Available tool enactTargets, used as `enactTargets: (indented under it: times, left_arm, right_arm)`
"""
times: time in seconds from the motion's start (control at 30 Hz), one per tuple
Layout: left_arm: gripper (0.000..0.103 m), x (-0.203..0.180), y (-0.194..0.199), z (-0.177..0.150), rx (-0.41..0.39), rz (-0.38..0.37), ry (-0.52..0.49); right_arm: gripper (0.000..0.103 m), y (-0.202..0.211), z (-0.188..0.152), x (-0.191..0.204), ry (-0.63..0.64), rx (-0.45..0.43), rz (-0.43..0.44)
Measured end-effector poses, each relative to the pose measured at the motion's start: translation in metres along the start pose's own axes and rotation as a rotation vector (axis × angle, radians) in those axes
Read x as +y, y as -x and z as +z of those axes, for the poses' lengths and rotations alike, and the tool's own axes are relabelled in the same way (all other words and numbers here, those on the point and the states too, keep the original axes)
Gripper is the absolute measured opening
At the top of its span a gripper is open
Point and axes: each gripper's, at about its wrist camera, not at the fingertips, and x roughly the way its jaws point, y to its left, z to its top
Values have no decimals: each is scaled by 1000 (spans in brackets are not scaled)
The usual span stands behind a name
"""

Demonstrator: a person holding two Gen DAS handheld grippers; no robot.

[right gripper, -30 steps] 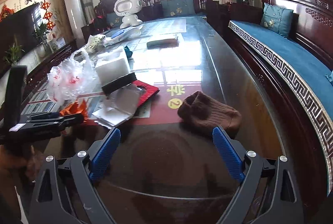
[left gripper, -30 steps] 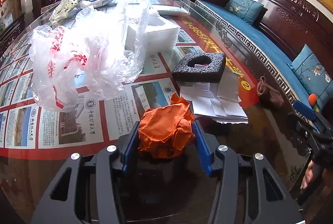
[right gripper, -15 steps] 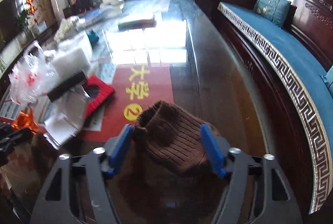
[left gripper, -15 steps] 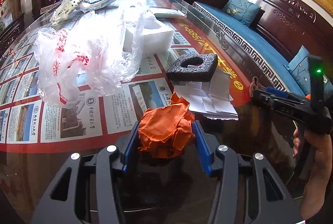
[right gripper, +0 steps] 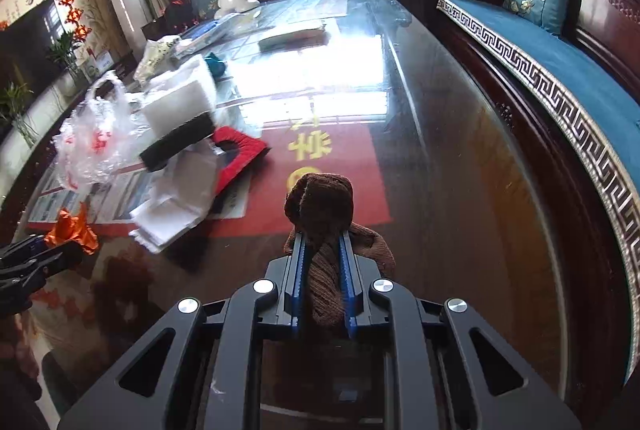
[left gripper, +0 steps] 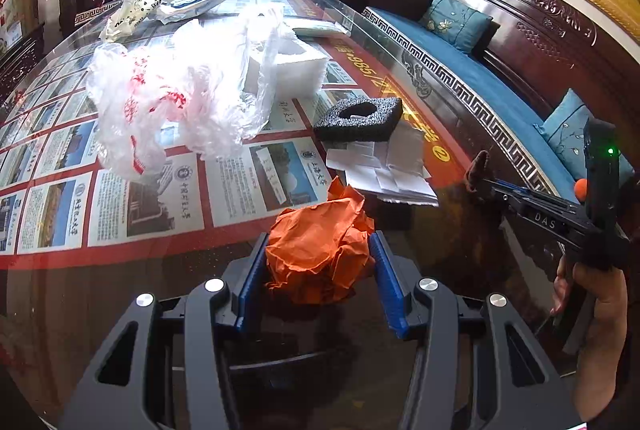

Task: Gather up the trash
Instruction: 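Lift the orange wrapper and brown sock off the table with both grippers, then carry the orange wrapper and brown sock down over the yellow bucket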

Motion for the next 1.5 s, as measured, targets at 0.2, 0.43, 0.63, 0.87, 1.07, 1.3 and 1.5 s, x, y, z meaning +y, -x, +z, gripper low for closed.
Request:
enactTargets:
  times: [0.2, 0.43, 0.63, 0.87, 1.07, 1.3, 1.5]
  left_arm:
    - [50, 4, 19, -20, -1, -5, 14]
    - [50, 10, 52, -57, 0, -7, 8]
    - [50, 5, 84, -95, 2, -7, -24]
    - [50, 1, 115, -137, -5, -11, -37]
    - [51, -4, 134, -181, 25, -13, -87]
    - [51, -5, 121, -234, 104, -49, -85]
    - [51, -7, 96, -275, 201, -74, -78]
  right_arm:
    - [16, 31, -28, 34, 16, -26, 78]
    - [16, 75, -68, 88, 84, -62, 187]
    - [16, 100, -101, 127, 145, -54, 243]
    - [16, 122, -142, 153, 194, -35, 276]
    - [16, 132, -189, 157, 212, 10, 265]
    - [16, 124, -240, 158, 211, 81, 241]
    - [16, 114, -275, 158, 193, 144, 235]
